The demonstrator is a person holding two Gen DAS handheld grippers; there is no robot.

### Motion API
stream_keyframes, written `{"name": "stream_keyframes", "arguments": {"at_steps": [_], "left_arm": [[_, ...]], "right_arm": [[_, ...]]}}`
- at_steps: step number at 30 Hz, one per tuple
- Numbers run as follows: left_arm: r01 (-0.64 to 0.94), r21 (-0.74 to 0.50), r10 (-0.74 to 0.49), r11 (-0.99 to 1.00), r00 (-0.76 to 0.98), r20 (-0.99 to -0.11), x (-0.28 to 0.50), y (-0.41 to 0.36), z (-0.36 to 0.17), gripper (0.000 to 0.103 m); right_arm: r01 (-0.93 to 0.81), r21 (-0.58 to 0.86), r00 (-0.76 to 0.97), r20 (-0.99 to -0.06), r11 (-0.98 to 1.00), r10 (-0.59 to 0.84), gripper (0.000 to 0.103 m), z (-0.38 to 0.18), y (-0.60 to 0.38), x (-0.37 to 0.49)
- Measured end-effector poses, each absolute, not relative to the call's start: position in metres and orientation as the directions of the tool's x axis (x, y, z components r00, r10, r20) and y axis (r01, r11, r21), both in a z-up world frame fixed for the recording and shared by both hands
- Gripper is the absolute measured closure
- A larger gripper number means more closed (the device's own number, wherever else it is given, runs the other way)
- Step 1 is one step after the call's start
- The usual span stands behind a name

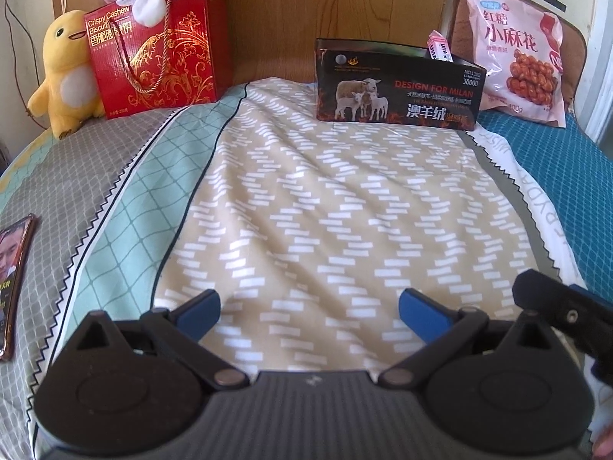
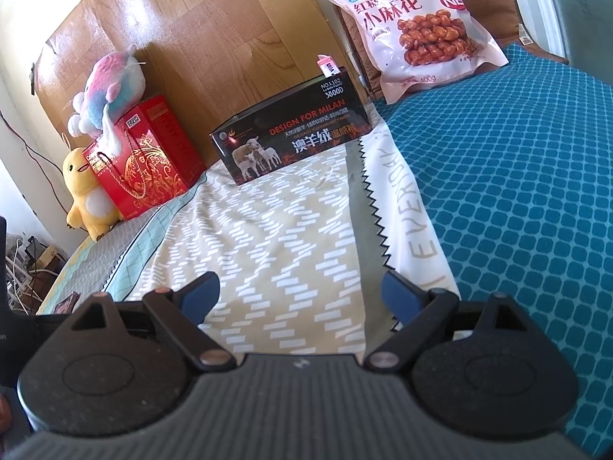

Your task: Organize snacks

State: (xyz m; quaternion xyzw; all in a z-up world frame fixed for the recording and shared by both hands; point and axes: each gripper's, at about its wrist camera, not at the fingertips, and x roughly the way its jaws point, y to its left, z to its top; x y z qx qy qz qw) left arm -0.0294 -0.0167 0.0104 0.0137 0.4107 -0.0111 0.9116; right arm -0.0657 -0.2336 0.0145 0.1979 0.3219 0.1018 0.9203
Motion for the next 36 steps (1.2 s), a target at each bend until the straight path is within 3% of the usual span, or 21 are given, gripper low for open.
{"name": "stream_keyframes", "arguments": {"at_steps": [16,36], "left_arm": [[-0.001,0.125,0.086,0.992,0.734,-0.673,-0.037,-0.022,0.021,0.000],[0.026,0.120,0.066,0.992,0.707,-0.704,-0.035,-0.023,0.016,0.000]], "right_arm": [[-0.055,0.427,0.776,-0.551,0.902,0.308,0.009,0.014,-0.233,-0.067],[-0.048,0.424,0.783,-0.547,0.904,0.298,0.009,0.015,-0.233,-0.068]]}}
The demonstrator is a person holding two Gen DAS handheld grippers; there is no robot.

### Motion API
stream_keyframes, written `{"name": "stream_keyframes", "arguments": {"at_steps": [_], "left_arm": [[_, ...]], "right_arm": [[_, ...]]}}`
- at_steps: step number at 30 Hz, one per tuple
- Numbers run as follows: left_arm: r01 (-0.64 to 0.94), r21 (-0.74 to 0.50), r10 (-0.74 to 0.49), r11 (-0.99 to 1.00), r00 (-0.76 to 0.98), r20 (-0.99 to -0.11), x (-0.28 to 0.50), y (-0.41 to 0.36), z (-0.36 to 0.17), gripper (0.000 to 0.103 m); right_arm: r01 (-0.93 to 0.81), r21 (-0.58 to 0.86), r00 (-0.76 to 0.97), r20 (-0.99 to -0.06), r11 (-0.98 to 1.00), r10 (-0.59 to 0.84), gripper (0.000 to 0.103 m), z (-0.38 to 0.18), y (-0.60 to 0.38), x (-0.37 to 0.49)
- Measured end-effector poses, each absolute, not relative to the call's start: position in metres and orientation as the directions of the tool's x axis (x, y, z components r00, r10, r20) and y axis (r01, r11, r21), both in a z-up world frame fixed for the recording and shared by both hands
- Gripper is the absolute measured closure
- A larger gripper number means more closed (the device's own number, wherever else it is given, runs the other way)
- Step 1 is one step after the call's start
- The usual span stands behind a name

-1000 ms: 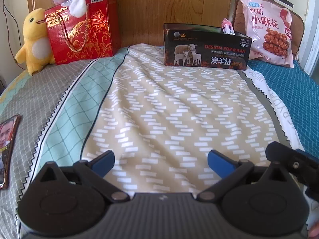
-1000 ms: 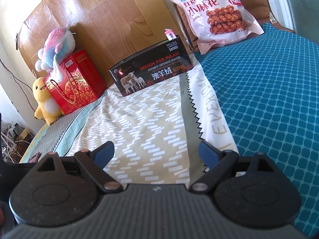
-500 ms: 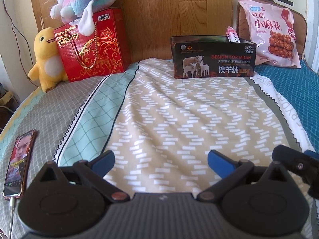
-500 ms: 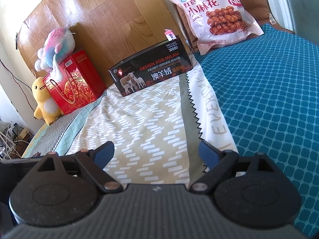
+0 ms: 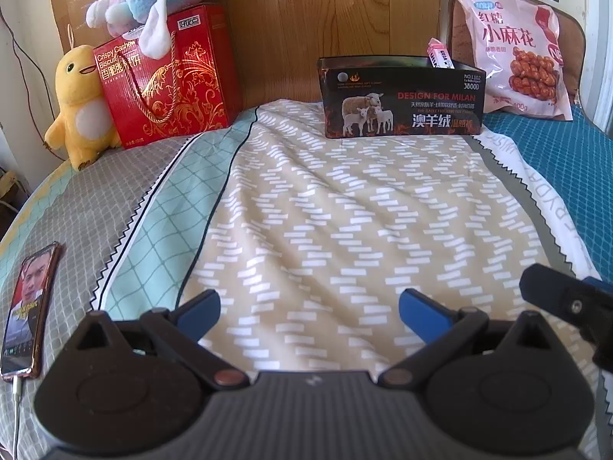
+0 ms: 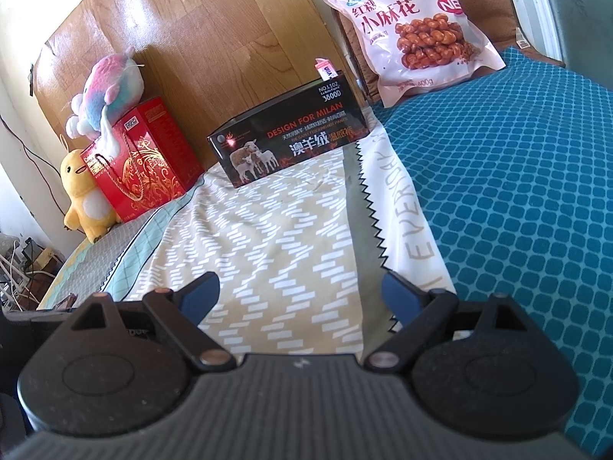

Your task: Organize snacks

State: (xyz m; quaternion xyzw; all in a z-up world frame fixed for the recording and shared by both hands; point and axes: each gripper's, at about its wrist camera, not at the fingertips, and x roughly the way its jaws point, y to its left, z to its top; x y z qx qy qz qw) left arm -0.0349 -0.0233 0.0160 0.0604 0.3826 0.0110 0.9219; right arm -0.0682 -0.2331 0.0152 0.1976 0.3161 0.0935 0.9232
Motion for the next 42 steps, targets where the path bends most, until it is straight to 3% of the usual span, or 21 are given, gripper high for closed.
{"name": "stream_keyframes", "arguments": {"at_steps": [42], "left_arm": [[0.039,0.071,0.030,0.997,0.642,-0.766,-0.0295,-0.0203,0.0101,0.000]], "right_arm": [[-0.041,0.421,0.785,-0.547,0.906,0.290,0.009,0.0152,-0.2331,-0.0680]]}}
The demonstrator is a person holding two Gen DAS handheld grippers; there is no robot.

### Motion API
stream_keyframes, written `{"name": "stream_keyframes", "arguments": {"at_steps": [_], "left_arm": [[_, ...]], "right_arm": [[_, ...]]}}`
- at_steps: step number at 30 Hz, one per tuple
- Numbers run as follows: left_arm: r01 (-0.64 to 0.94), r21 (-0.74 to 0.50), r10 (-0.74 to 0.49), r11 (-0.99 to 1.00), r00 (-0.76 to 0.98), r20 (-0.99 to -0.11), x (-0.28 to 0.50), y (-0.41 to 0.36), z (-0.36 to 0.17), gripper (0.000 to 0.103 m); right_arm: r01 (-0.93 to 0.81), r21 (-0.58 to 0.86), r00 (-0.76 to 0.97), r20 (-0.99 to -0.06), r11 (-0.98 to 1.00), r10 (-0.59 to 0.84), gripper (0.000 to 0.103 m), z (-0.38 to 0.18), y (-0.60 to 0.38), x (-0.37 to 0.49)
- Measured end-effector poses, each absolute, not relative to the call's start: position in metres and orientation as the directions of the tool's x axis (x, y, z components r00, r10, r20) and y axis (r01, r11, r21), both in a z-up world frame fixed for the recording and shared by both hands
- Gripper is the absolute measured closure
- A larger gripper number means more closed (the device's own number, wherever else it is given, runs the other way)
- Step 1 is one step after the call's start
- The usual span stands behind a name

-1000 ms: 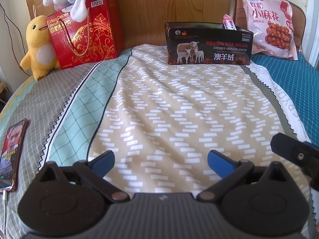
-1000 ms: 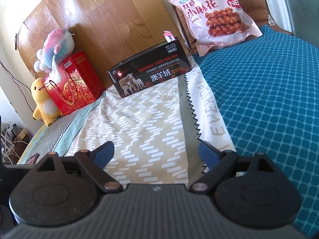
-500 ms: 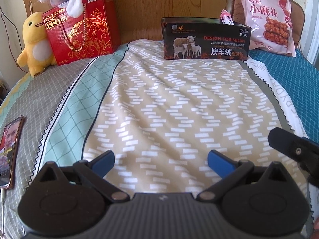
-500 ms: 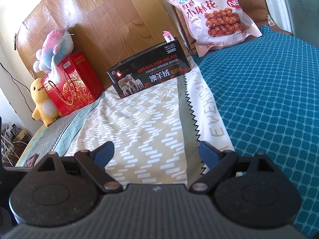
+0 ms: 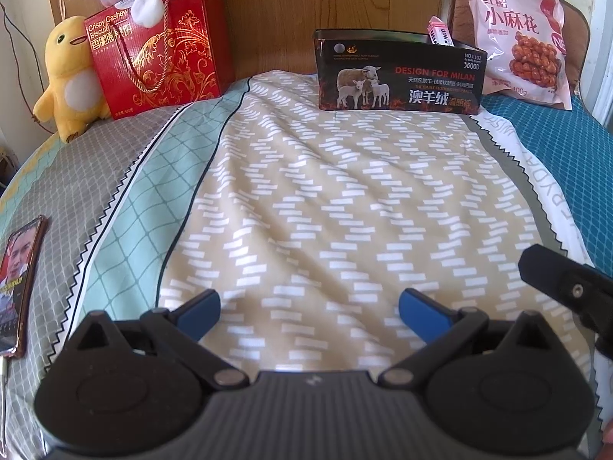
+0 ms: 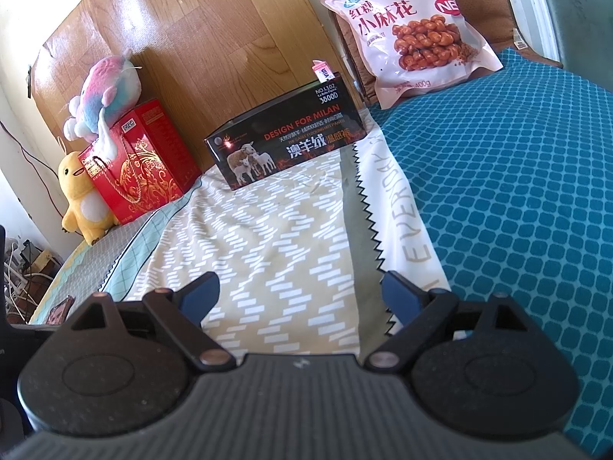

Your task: Organize snacks

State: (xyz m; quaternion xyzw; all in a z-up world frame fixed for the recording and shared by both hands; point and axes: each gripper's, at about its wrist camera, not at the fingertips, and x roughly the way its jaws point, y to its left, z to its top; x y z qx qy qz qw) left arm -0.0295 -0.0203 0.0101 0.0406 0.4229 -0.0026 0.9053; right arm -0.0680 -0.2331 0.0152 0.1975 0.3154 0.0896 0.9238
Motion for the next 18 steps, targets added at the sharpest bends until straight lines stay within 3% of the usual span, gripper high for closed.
{"name": "stream_keyframes", "arguments": {"at_steps": [18], "left_arm": [[0.033,0.082,0.041,0.996,0.649,-0.760,-0.0317,-0.0203,0.0109,0.000]], "right_arm": [[-0.041,0.421,0.787,-0.545,0.906,0.289,0.009,0.0151,-0.2341,-0.0674]]}}
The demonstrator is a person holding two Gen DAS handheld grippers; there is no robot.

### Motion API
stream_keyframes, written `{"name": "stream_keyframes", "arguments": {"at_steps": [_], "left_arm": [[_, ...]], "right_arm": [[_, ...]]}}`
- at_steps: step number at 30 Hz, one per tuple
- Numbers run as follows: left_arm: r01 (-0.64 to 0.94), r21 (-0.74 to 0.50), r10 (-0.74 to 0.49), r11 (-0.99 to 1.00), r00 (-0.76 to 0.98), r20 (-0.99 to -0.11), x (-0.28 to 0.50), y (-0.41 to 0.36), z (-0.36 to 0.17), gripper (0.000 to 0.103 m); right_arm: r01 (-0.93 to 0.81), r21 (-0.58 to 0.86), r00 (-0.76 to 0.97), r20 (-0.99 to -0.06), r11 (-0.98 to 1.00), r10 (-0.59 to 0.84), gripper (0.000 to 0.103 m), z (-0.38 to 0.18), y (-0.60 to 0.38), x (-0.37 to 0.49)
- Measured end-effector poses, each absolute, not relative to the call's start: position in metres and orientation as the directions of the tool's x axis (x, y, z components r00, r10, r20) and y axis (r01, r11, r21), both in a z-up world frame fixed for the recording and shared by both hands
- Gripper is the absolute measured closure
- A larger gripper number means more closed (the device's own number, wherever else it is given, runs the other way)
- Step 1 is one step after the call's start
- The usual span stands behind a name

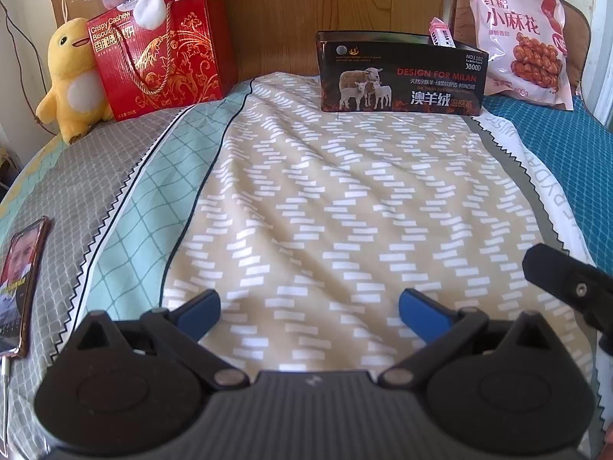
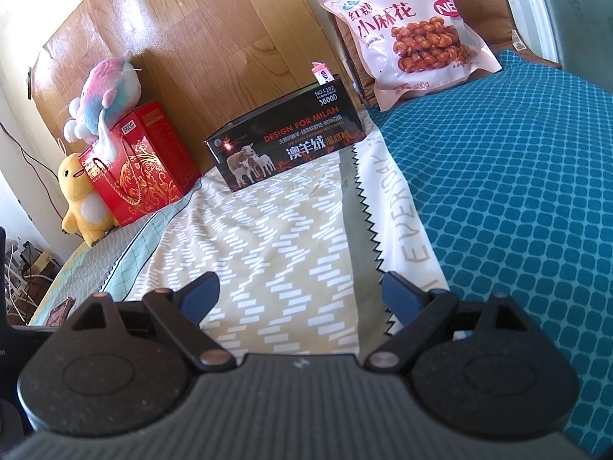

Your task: Organize snacks

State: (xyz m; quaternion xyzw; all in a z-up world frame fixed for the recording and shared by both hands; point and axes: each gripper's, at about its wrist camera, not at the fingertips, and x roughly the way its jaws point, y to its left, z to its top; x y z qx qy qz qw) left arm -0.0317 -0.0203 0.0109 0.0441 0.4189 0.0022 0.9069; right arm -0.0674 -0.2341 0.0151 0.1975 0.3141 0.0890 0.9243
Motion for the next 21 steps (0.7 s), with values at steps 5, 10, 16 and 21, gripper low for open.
{"name": "stream_keyframes", "arguments": {"at_steps": [5,10,16,21], "left_arm": [[0.034,0.089,0.045,0.995,0.654,-0.755,-0.0324,-0.0214,0.0112,0.000],[0.034,0.092,0.048,0.995,0.656,-0.753,-0.0328,-0.0216,0.0117,0.000],[0.034,0.094,0.048,0.995,0.658,-0.751,-0.0330,-0.0212,0.0125,0.000],[0.033,0.096,0.050,0.995,0.660,-0.750,-0.0332,-0.0214,0.0126,0.000]], "right_arm": [[-0.041,0.421,0.787,-0.545,0.906,0.289,0.009,0.0150,-0.2347,-0.0668],[-0.037,0.421,0.790,-0.542,0.906,0.284,0.009,0.0158,-0.2361,-0.0666],[-0.036,0.419,0.792,-0.541,0.907,0.282,0.009,0.0164,-0.2347,-0.0687],[-0.037,0.419,0.792,-0.541,0.907,0.282,0.009,0.0163,-0.2347,-0.0689]]}}
